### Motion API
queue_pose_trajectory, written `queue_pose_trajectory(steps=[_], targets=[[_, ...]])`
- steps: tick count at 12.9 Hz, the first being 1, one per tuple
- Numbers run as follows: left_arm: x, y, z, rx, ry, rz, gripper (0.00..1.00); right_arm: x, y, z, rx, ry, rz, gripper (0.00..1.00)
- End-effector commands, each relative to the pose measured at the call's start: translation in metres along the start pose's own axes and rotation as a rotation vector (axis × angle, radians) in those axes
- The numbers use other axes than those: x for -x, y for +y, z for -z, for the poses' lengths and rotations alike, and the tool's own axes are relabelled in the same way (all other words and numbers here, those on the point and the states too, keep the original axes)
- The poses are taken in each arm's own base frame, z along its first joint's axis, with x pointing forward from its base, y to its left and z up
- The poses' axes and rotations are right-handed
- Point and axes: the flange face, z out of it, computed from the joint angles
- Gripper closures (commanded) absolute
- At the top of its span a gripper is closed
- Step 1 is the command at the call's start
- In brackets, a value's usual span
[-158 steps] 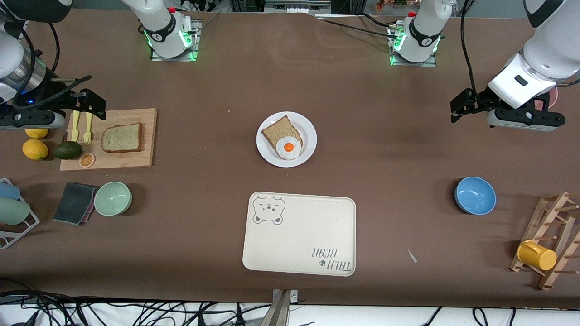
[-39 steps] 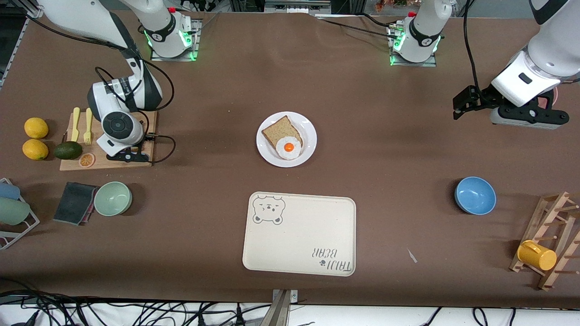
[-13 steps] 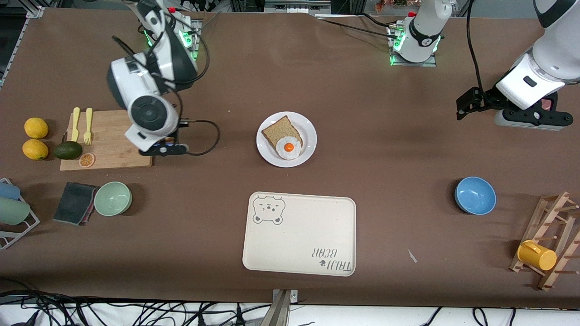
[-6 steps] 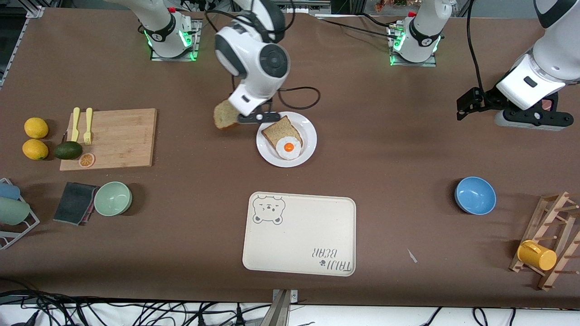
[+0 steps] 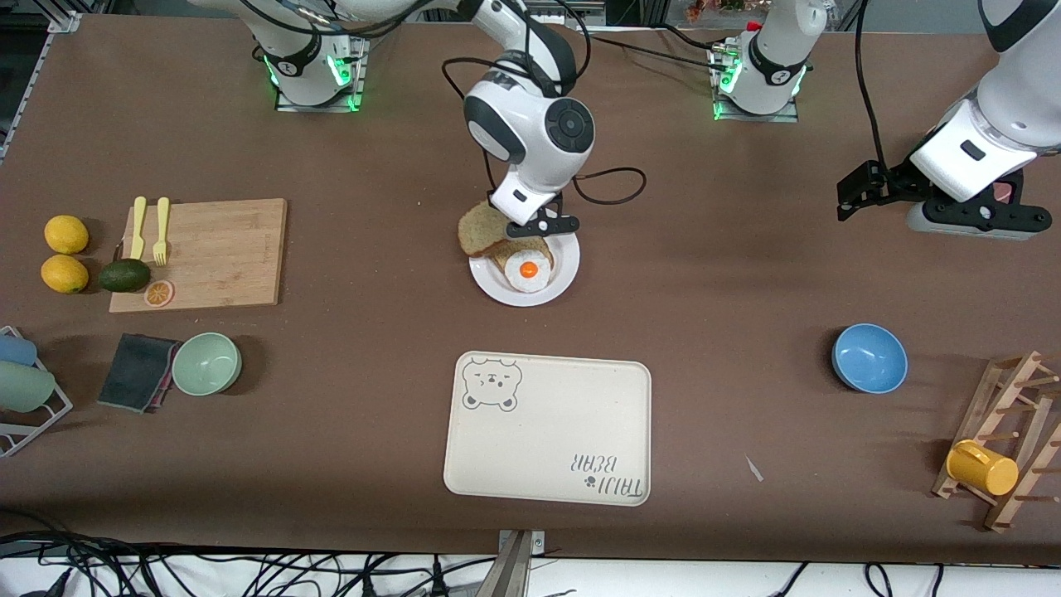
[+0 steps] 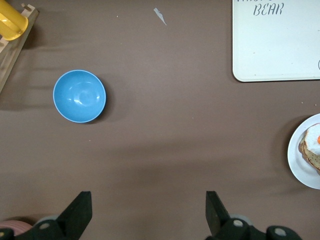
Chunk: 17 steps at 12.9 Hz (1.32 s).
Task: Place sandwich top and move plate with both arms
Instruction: 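Lay the bread slice onto the egg toast and open the right gripper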
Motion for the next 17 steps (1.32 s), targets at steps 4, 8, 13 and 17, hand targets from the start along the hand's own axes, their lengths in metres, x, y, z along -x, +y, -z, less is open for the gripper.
queue_pose_trajectory(steps=[4,8,13,17], targets=[[-0.003,-0.005,0.004,-0.034,-0.006,-0.008,0.00,-0.001,-0.040,-0.025,-0.039,0.041,0.027,1.00],[-0.003,-0.005,0.005,-0.033,-0.003,-0.009,0.00,-0.008,-0.043,-0.028,-0.071,0.079,0.032,0.80],[-0.003,-0.006,0.004,-0.023,-0.007,0.006,0.00,-0.015,-0.042,-0.013,-0.103,0.137,0.031,0.00],[-0.003,-0.006,0.004,-0.024,-0.009,0.007,0.00,-0.031,0.005,0.027,-0.096,0.118,-0.021,0.00]])
